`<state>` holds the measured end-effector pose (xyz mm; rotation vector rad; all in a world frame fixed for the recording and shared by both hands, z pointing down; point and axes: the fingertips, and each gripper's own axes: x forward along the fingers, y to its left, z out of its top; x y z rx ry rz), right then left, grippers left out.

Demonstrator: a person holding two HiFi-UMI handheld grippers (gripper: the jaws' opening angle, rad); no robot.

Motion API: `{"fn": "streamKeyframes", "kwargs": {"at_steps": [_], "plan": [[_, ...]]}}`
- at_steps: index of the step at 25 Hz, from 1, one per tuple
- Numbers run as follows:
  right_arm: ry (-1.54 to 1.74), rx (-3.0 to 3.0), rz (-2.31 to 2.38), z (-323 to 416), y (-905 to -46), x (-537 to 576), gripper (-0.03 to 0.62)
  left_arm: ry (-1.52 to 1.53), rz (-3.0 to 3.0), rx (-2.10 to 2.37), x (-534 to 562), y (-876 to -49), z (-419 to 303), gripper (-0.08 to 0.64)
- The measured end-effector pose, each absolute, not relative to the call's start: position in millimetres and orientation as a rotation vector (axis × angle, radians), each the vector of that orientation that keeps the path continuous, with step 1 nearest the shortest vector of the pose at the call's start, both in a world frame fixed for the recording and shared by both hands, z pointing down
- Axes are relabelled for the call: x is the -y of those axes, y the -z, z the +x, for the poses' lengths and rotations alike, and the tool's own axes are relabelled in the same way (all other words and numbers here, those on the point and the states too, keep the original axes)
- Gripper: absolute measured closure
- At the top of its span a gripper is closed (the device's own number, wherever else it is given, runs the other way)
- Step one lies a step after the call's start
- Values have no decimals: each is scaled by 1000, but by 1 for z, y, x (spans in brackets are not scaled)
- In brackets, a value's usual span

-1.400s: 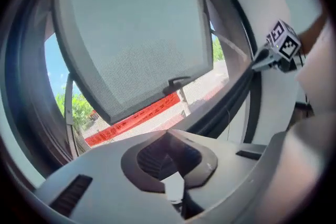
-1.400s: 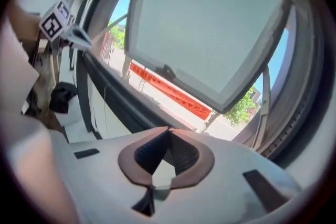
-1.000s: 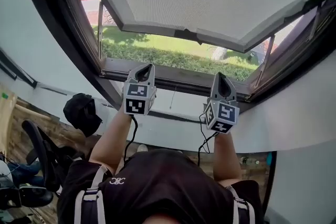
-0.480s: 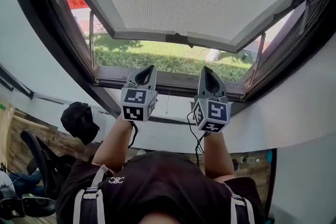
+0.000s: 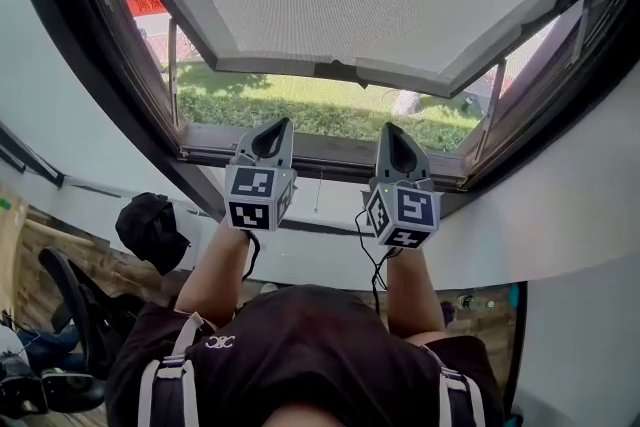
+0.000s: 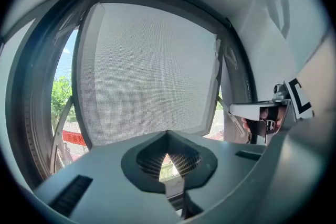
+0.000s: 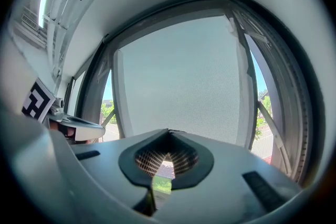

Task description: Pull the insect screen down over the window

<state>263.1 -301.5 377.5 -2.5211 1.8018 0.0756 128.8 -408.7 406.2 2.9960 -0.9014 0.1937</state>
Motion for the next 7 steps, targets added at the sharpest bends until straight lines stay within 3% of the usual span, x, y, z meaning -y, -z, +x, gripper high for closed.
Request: {"fn": "streamKeyframes", "kwargs": {"at_steps": [7], "plan": [[-69,-1809,-2497,261,-380,300,589,-192,3020,879,400,-409,132,557]]}}
